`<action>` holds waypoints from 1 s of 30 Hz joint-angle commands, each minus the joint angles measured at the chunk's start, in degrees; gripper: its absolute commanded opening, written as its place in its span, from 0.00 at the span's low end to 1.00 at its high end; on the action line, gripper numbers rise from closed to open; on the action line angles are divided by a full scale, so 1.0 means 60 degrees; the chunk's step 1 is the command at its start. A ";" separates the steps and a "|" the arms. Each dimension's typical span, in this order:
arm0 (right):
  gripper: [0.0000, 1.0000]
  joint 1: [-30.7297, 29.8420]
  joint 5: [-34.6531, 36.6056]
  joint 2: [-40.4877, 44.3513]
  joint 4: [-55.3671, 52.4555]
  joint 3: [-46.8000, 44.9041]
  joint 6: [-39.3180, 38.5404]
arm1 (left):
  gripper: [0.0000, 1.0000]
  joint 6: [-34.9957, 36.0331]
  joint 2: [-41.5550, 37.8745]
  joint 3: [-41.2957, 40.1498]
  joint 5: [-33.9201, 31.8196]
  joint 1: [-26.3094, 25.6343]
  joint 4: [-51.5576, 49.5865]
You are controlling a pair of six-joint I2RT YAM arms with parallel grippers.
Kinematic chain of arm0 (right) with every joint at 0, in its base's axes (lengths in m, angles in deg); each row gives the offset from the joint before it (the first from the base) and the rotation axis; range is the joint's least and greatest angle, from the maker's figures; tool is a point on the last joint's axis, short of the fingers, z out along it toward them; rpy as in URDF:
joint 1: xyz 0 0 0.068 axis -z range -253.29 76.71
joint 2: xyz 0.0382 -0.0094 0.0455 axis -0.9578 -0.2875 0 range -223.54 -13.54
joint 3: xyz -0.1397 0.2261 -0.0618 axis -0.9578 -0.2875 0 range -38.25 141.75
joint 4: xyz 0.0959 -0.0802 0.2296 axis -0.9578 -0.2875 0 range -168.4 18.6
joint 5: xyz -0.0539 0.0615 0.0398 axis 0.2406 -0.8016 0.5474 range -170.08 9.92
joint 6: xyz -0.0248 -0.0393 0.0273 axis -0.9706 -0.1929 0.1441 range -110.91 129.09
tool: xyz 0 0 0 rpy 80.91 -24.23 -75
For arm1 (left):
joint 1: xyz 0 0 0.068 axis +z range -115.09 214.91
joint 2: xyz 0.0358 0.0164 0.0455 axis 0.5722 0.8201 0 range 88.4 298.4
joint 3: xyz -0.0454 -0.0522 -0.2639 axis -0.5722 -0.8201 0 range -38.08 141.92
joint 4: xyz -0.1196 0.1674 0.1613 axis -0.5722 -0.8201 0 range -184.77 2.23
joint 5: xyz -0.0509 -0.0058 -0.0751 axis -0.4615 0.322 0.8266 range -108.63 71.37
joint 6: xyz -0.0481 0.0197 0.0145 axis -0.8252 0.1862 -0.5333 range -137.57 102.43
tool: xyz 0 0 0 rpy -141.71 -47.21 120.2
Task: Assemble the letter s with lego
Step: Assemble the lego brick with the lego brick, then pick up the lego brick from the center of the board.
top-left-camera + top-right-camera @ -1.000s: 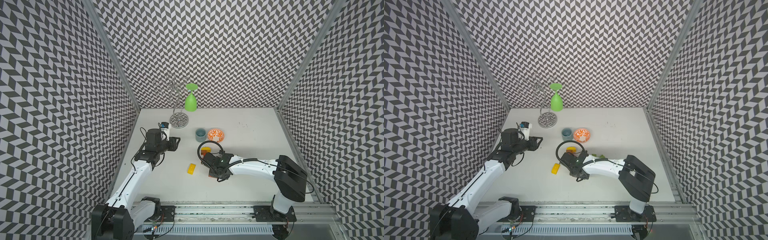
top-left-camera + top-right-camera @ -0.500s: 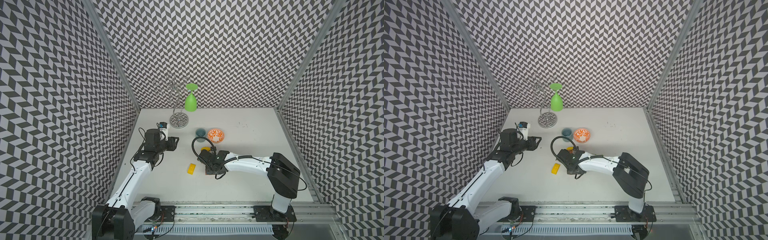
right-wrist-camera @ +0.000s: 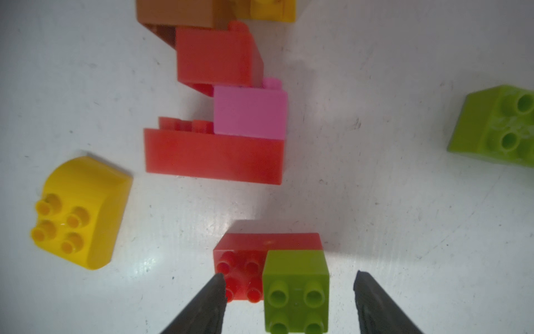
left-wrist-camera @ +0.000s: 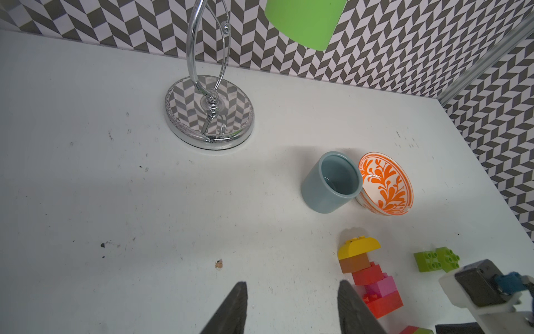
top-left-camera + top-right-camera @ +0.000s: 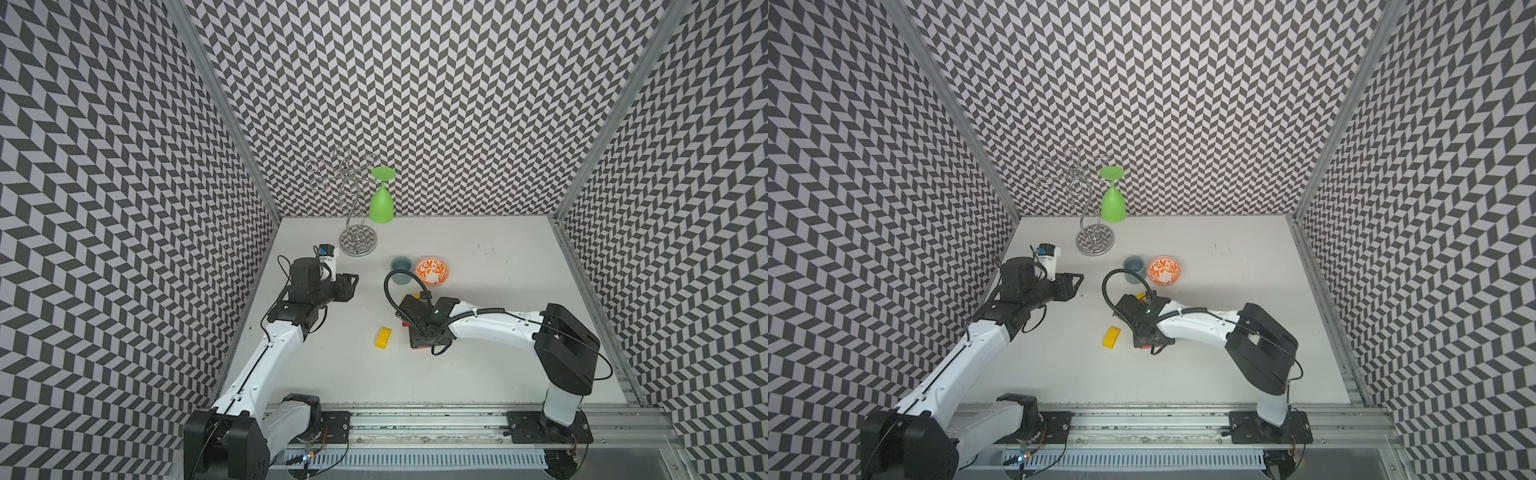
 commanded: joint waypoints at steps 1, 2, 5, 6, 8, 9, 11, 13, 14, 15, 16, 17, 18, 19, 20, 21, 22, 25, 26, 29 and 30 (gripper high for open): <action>0.71 0.0021 0.0240 0.0794 -0.0089 0.0271 -0.0220 | 0.52 0.0050 -0.0146 -0.0054 -0.0106 0.0066 0.0002; 0.71 0.0037 0.0351 0.1118 -0.0109 0.0213 -0.0324 | 0.52 0.0032 -0.0152 -0.0051 -0.0111 0.0068 0.0002; 0.71 0.0246 0.0822 0.2119 -0.0076 -0.0170 -0.0469 | 0.52 0.0029 -0.0145 -0.0055 -0.0110 0.0070 0.0009; 0.71 0.0475 0.0971 0.2477 -0.0062 -0.0366 -0.0415 | 0.52 0.0019 -0.0152 -0.0063 -0.0104 0.0067 -0.0003; 0.71 0.1134 0.1026 0.3035 0.0038 -0.0813 -0.0307 | 0.52 -0.0003 -0.0118 -0.0056 -0.0093 0.0079 0.0014; 0.71 0.1569 0.0928 0.3279 0.0220 -0.1099 -0.0324 | 0.52 -0.0007 -0.0101 -0.0056 -0.0071 0.0075 0.0033; 0.71 0.2228 0.0583 0.3451 0.0436 -0.1358 -0.0514 | 0.52 -0.0031 -0.0085 -0.0069 -0.0026 0.0070 0.0047; 0.72 0.2678 0.0433 0.3340 0.0558 -0.1439 -0.0742 | 0.52 -0.0047 -0.0079 -0.0085 -0.0037 0.0074 0.0052; 0.72 0.2851 0.0363 0.3186 0.0577 -0.1413 -0.0852 | 0.52 -0.0048 -0.0079 -0.0102 -0.0010 0.0078 0.0068; 0.72 0.2995 0.0247 0.3014 0.0571 -0.1361 -0.0932 | 0.52 -0.0046 -0.0079 -0.0114 0.0002 0.0072 0.0082; 0.73 0.3148 0.0075 0.2764 0.0572 -0.1275 -0.1016 | 0.52 -0.0048 -0.0071 -0.0123 0.0023 0.0078 0.0095; 0.73 0.3295 -0.0150 0.2483 0.0545 -0.1170 -0.1125 | 0.52 -0.0047 -0.0063 -0.0124 0.0021 0.0076 0.0085; 0.73 0.3399 -0.0290 0.2231 0.0504 -0.1083 -0.1220 | 0.52 -0.0055 -0.0047 -0.0119 0.0045 0.0077 0.0096; 0.73 0.3464 -0.0319 0.1904 0.0497 -0.0965 -0.1265 | 0.52 -0.0048 -0.0035 -0.0114 0.0040 0.0065 0.0096; 0.73 0.3509 -0.0308 0.1613 0.0469 -0.0868 -0.1290 | 0.52 -0.0061 -0.0035 -0.0119 0.0037 0.0077 0.0097; 0.73 0.3551 -0.0303 0.1400 0.0466 -0.0784 -0.1303 | 0.52 -0.0049 -0.0042 -0.0133 0.0023 0.0072 0.0101; 0.74 0.3596 -0.0334 0.1198 0.0493 -0.0708 -0.1317 | 0.52 -0.0056 -0.0048 -0.0145 0.0011 0.0079 0.0109; 0.74 0.3664 -0.0378 0.0745 0.0681 -0.0536 -0.1290 | 0.52 -0.0063 -0.0036 -0.0135 0.0018 0.0080 0.0100; 0.74 0.3662 -0.0378 0.0590 0.0714 -0.0492 -0.1290 | 0.52 -0.0061 -0.0035 -0.0139 0.0007 0.0072 0.0105; 0.72 0.3678 -0.0420 0.0200 0.0772 -0.0372 -0.1351 | 0.52 -0.0048 -0.0058 -0.0151 0.0017 0.0068 0.0107; 0.71 0.3678 -0.0434 0.0129 0.0807 -0.0359 -0.1374 | 0.52 -0.0044 -0.0064 -0.0150 0.0013 0.0068 0.0110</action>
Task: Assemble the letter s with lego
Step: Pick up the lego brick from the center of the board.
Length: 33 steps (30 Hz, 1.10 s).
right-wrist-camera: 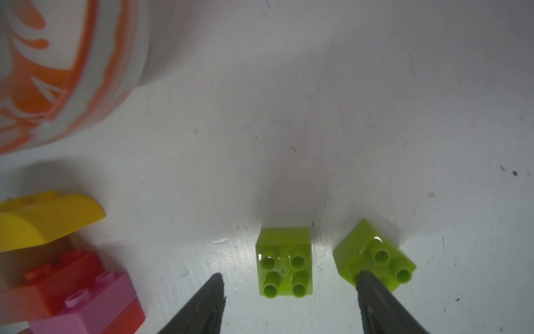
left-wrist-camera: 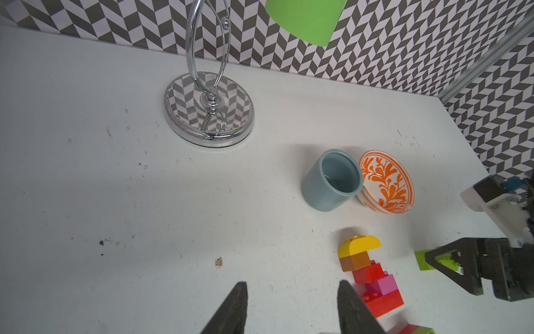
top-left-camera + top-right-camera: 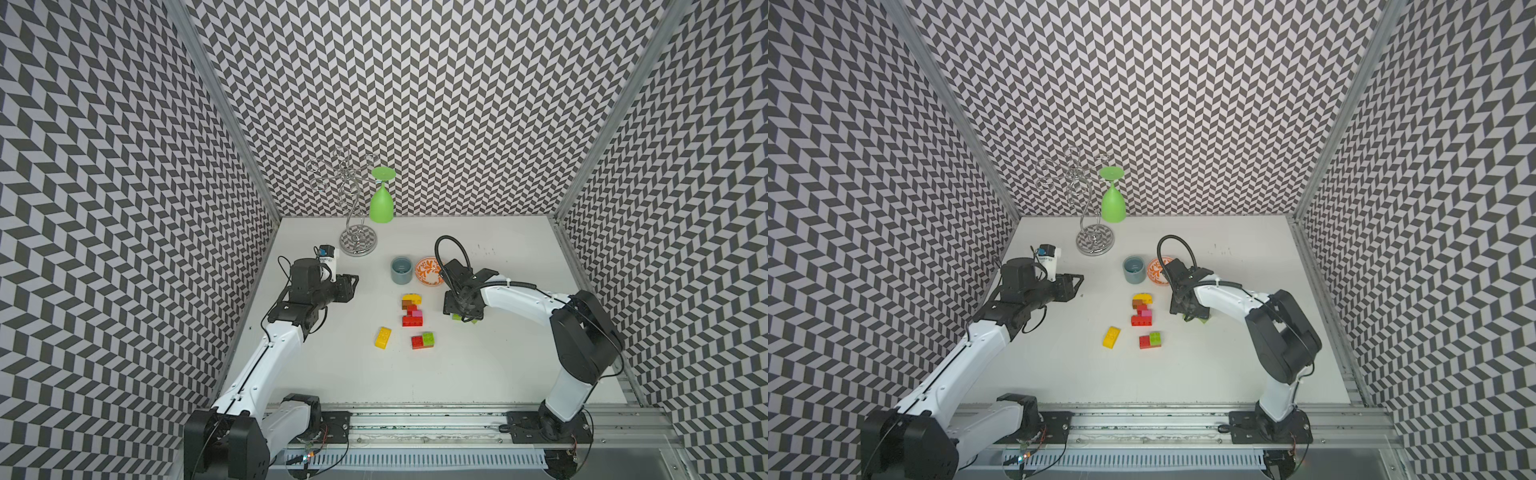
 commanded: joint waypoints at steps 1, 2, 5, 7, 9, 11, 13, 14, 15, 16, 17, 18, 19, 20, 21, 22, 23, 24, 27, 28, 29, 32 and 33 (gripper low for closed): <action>0.69 0.0032 -0.0034 -0.0294 0.0430 0.0279 -0.0147 | 0.52 -0.0039 -0.0064 -0.0094 0.0007 0.0073 0.0098; 0.67 0.0032 -0.0039 -0.0332 0.0469 0.0282 -0.0147 | 0.52 -0.0040 -0.0065 -0.0092 0.0012 0.0078 0.0100; 0.63 0.0032 0.0014 -0.0394 0.0542 0.0267 -0.0132 | 0.52 -0.0040 -0.0090 -0.0100 -0.0003 0.0074 0.0084; 0.61 0.0032 0.0041 -0.0485 0.0530 0.0267 -0.0147 | 0.52 -0.0040 -0.0100 -0.0097 -0.0006 0.0072 0.0099; 0.58 0.0032 0.0003 -0.0594 0.0528 0.0256 -0.0154 | 0.52 -0.0033 -0.0127 -0.0100 -0.0007 0.0066 0.0105; 0.55 0.0032 -0.0042 -0.0699 0.0556 0.0239 -0.0162 | 0.52 -0.0040 -0.0123 -0.0092 -0.0014 0.0077 0.0105; 0.51 0.0032 -0.0043 -0.0749 0.0586 0.0182 -0.0147 | 0.52 -0.0037 -0.0130 -0.0091 -0.0024 0.0072 0.0093; 0.49 0.0032 -0.0048 -0.0775 0.0585 0.0167 -0.0147 | 0.52 -0.0040 -0.0136 -0.0091 -0.0033 0.0079 0.0094; 0.46 0.0032 -0.0059 -0.0797 0.0564 0.0157 -0.0146 | 0.52 -0.0026 -0.0133 -0.0077 -0.0041 0.0067 0.0094; 0.43 0.0032 -0.0087 -0.0805 0.0558 0.0150 -0.0145 | 0.52 -0.0016 -0.0123 -0.0084 -0.0035 0.0075 0.0093; 0.40 0.0032 -0.0085 -0.0776 0.0557 0.0125 -0.0131 | 0.52 -0.0024 -0.0133 -0.0075 -0.0034 0.0067 0.0092; 0.35 0.0018 -0.0089 -0.0711 0.0558 0.0094 -0.0125 | 0.52 -0.0027 -0.0136 -0.0073 -0.0032 0.0071 0.0094; 0.30 -0.0001 -0.0087 -0.0638 0.0539 0.0070 -0.0118 | 0.52 -0.0032 -0.0152 -0.0087 -0.0032 0.0079 0.0102; 0.24 -0.0046 -0.0049 -0.0531 0.0484 0.0055 -0.0104 | 0.52 -0.0027 -0.0145 -0.0081 -0.0031 0.0075 0.0098; 0.19 -0.0129 0.0044 -0.0355 0.0389 0.0067 -0.0074 | 0.52 -0.0033 -0.0150 -0.0078 -0.0043 0.0071 0.0108; 0.16 -0.0238 0.0126 -0.0175 0.0225 0.0074 -0.0048 | 0.52 -0.0033 -0.0151 -0.0080 -0.0043 0.0066 0.0087; 0.15 -0.0355 0.0147 0.0035 0.0049 0.0075 -0.0037 | 0.52 -0.0026 -0.0151 -0.0085 -0.0038 0.0074 0.0085; 0.15 -0.0525 0.0157 0.0297 -0.0185 0.0073 -0.0005 | 0.52 -0.0025 -0.0160 -0.0086 -0.0040 0.0078 0.0092; 0.14 -0.1272 0.0166 0.1274 -0.0718 -0.0220 0.0352 | 0.52 -0.0040 -0.0137 -0.0094 -0.0024 0.0079 0.0098; 0.14 -0.1587 0.0038 0.1595 -0.0839 -0.0418 0.0567 | 0.52 -0.0049 -0.0135 -0.0081 -0.0013 0.0069 0.0096; 0.14 -0.1824 -0.0102 0.1818 -0.0891 -0.0611 0.0757 | 0.52 -0.0074 -0.0123 -0.0077 -0.0010 0.0078 0.0120; 0.14 -0.2791 -0.0488 0.2270 -0.0922 -0.1124 0.1498 | 0.52 -0.0087 -0.0125 -0.0071 -0.0041 0.0075 0.0114; 0.14 -0.3126 -0.0563 0.2298 -0.0897 -0.1216 0.1741 | 0.52 -0.0091 -0.0123 -0.0060 -0.0052 0.0070 0.0097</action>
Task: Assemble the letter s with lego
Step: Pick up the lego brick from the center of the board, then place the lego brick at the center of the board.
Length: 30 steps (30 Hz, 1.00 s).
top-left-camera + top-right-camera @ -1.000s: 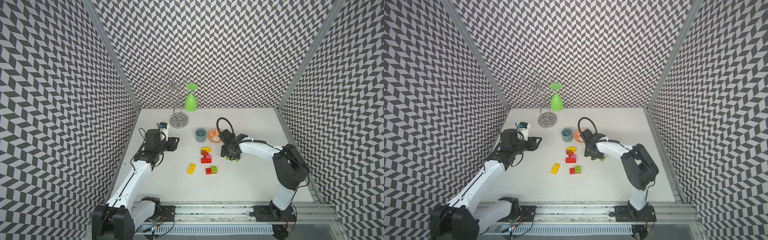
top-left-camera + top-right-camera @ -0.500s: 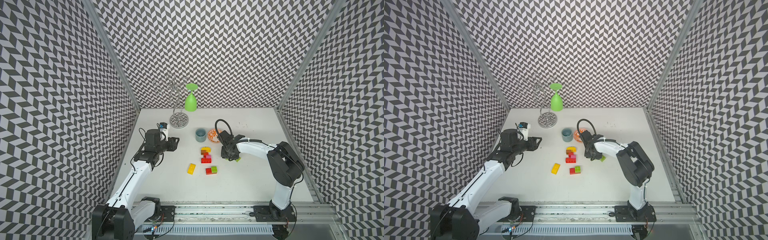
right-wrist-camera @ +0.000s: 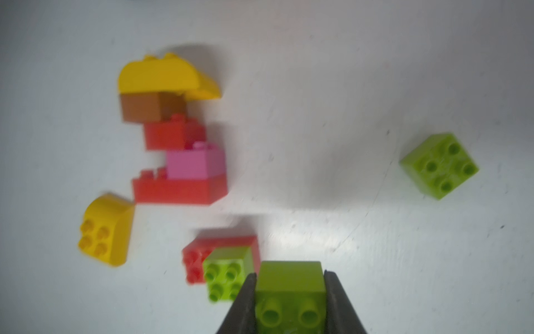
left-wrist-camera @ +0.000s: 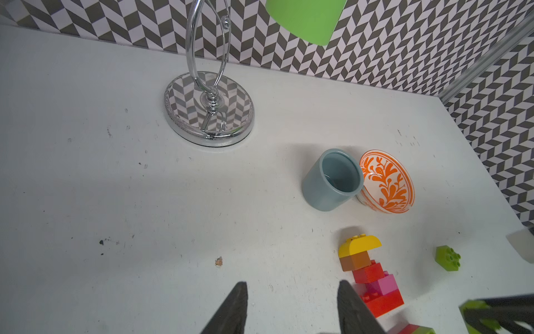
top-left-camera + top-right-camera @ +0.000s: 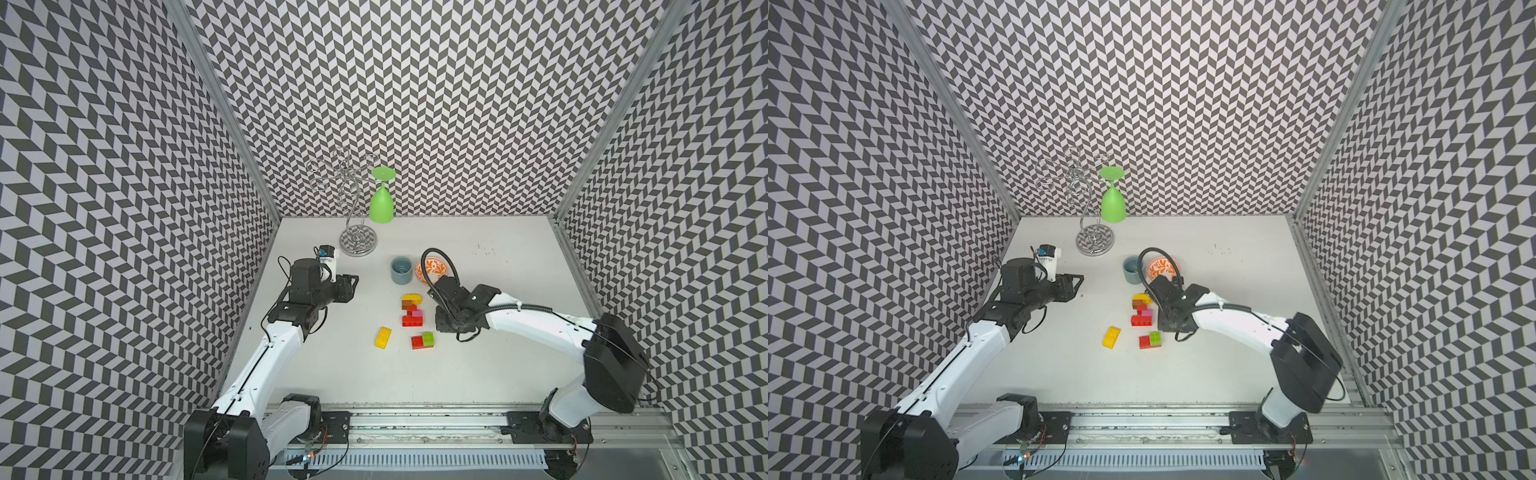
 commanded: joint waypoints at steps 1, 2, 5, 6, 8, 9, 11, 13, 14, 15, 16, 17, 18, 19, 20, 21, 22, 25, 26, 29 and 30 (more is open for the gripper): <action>0.14 -0.0903 -0.0366 0.0126 -0.0316 -0.0463 0.1154 | 0.52 -0.0095 -0.0134 -0.0067 -0.0042 0.0073 0.0102; 0.14 -0.1172 -0.0478 0.0097 -0.0171 -0.0532 0.1344 | 0.52 -0.0095 -0.0141 -0.0087 -0.0068 0.0066 0.0106; 0.14 -0.1678 -0.0786 -0.0341 0.0395 -0.0630 0.1644 | 0.52 -0.0092 -0.0185 -0.0099 -0.0084 0.0074 0.0101; 0.15 -0.1746 -0.0858 -0.0586 0.0552 -0.0584 0.1662 | 0.52 -0.0086 -0.0172 -0.0084 -0.0078 0.0071 0.0108; 0.17 -0.1802 -0.0938 -0.1009 0.0854 -0.0543 0.1665 | 0.52 -0.0095 -0.0165 -0.0083 -0.0085 0.0074 0.0102; 0.19 -0.1793 -0.0994 -0.1200 0.1013 -0.0543 0.1681 | 0.52 -0.0088 -0.0180 -0.0097 -0.0083 0.0072 0.0106; 0.21 -0.1797 -0.1141 -0.1517 0.1291 -0.0451 0.1635 | 0.52 -0.0094 -0.0209 -0.0104 -0.0097 0.0070 0.0102; 0.25 -0.1803 -0.1210 -0.1787 0.1402 -0.0357 0.1607 | 0.52 -0.0093 -0.0220 -0.0120 -0.0100 0.0073 0.0108; 0.28 -0.1805 -0.1215 -0.1951 0.1345 -0.0293 0.1576 | 0.52 -0.0075 -0.0225 -0.0109 -0.0091 0.0070 0.0095; 0.33 -0.1804 -0.1207 -0.2065 0.1279 -0.0232 0.1575 | 0.52 -0.0080 -0.0225 -0.0106 -0.0099 0.0078 0.0107; 0.37 -0.1798 -0.1194 -0.2127 0.1233 -0.0181 0.1578 | 0.52 -0.0075 -0.0218 -0.0103 -0.0100 0.0074 0.0106; 0.44 -0.1795 -0.1193 -0.2143 0.1165 -0.0128 0.1568 | 0.53 -0.0078 -0.0225 -0.0099 -0.0089 0.0076 0.0120; 0.50 -0.1805 -0.1126 -0.2115 0.1046 -0.0066 0.1578 | 0.53 -0.0076 -0.0216 -0.0094 -0.0091 0.0075 0.0100; 0.54 -0.1799 -0.1054 -0.2055 0.0921 0.0010 0.1577 | 0.53 -0.0070 -0.0218 -0.0102 -0.0096 0.0076 0.0098; 0.59 -0.1805 -0.0957 -0.1920 0.0748 0.0123 0.1564 | 0.53 -0.0055 -0.0210 -0.0093 -0.0092 0.0070 0.0109; 0.63 -0.1801 -0.0765 -0.1763 0.0465 0.0285 0.1547 | 0.54 -0.0053 -0.0223 -0.0092 -0.0100 0.0073 0.0101; 0.67 -0.1790 -0.0585 -0.1598 0.0216 0.0454 0.1562 | 0.54 -0.0051 -0.0225 -0.0094 -0.0100 0.0074 0.0099; 0.75 -0.1564 -0.0028 -0.1022 -0.0607 0.0997 0.1461 | 0.54 -0.0073 -0.0224 -0.0086 -0.0098 0.0076 0.0093; 0.77 -0.1356 0.0059 -0.0865 -0.0877 0.1160 0.1376 | 0.54 -0.0054 -0.0232 -0.0091 -0.0100 0.0074 0.0094; 0.78 -0.0376 0.0266 -0.0303 -0.1189 0.1274 0.1106 | 0.54 -0.0067 -0.0218 -0.0081 -0.0100 0.0072 0.0094; 0.78 0.0051 0.0367 -0.0130 -0.1167 0.1232 0.1084 | 0.54 -0.0080 -0.0207 -0.0080 -0.0099 0.0067 0.0086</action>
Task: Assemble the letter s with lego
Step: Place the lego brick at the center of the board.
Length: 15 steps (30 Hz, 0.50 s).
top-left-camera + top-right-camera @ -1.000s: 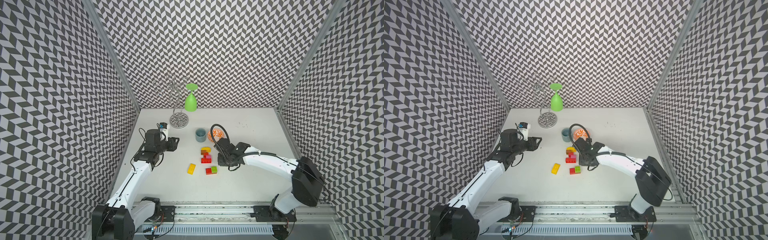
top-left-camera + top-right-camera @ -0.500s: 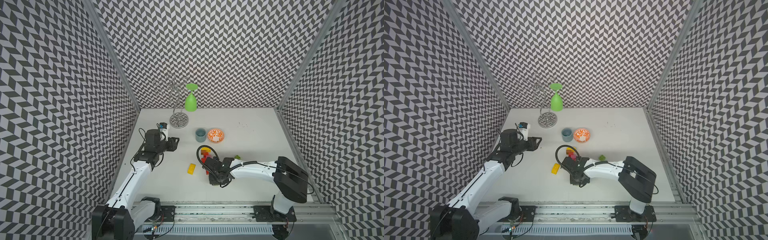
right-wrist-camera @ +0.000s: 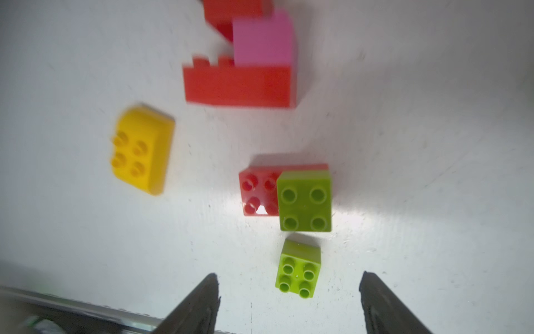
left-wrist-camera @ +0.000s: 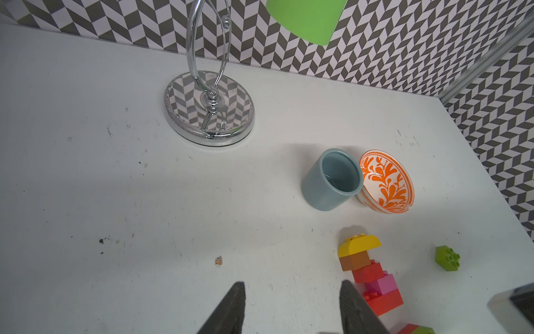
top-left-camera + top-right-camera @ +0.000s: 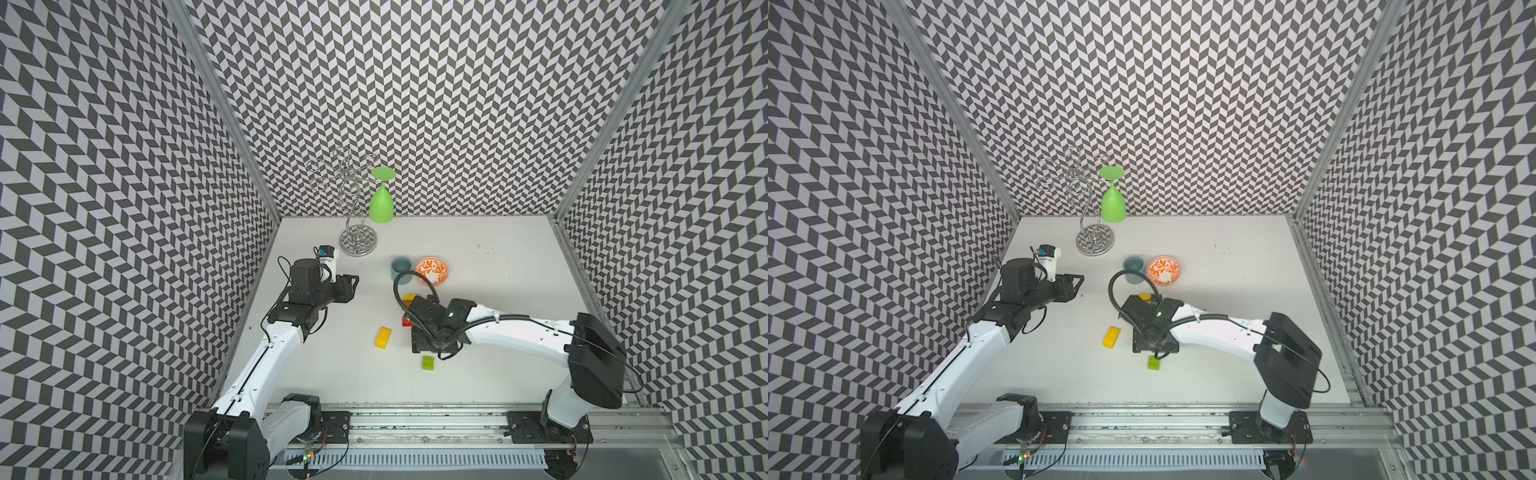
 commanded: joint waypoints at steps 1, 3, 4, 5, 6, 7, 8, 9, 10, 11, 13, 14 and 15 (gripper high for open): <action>0.78 0.1291 0.0822 0.0767 -0.0596 0.0045 -0.0160 | 0.54 -0.0048 -0.0163 -0.0044 -0.0093 0.0070 0.0098; 0.78 0.2221 0.0840 0.0832 -0.0471 -0.0046 -0.0160 | 0.54 -0.0038 -0.0150 -0.0048 -0.0095 0.0074 0.0087; 0.77 0.2554 0.0908 0.0776 -0.0467 -0.0030 -0.0099 | 0.54 -0.0039 -0.0142 -0.0036 -0.0097 0.0068 0.0095; 0.77 0.2874 0.0955 0.0689 -0.0439 0.0028 -0.0106 | 0.54 -0.0046 -0.0141 -0.0045 -0.0095 0.0076 0.0097; 0.77 0.3179 0.1029 0.0554 -0.0434 0.0073 -0.0040 | 0.54 -0.0048 -0.0141 -0.0057 -0.0097 0.0079 0.0104; 0.77 0.3385 0.1100 0.0455 -0.0432 0.0127 0.0054 | 0.54 -0.0051 -0.0120 -0.0056 -0.0092 0.0070 0.0105; 0.77 0.3605 0.1107 0.0318 -0.0408 0.0186 0.0135 | 0.54 -0.0048 -0.0127 -0.0038 -0.0089 0.0080 0.0106; 0.77 0.3780 0.1092 0.0176 -0.0404 0.0232 0.0216 | 0.54 -0.0044 -0.0118 -0.0033 -0.0089 0.0076 0.0097; 0.77 0.3886 0.1070 0.0102 -0.0371 0.0249 0.0290 | 0.54 -0.0051 -0.0123 -0.0039 -0.0093 0.0077 0.0109; 0.77 0.3977 0.1049 0.0029 -0.0275 0.0235 0.0377 | 0.54 -0.0051 -0.0123 -0.0044 -0.0094 0.0074 0.0101; 0.77 0.4126 0.0917 -0.0013 0.0063 0.0026 0.0573 | 0.54 -0.0036 -0.0145 -0.0048 -0.0089 0.0077 0.0107; 0.77 0.4221 0.0754 -0.0028 0.0245 -0.0139 0.0648 | 0.54 -0.0023 -0.0141 -0.0047 -0.0093 0.0083 0.0081; 0.77 0.4328 0.0624 -0.0048 0.0427 -0.0318 0.0739 | 0.54 -0.0037 -0.0141 -0.0058 -0.0097 0.0078 0.0089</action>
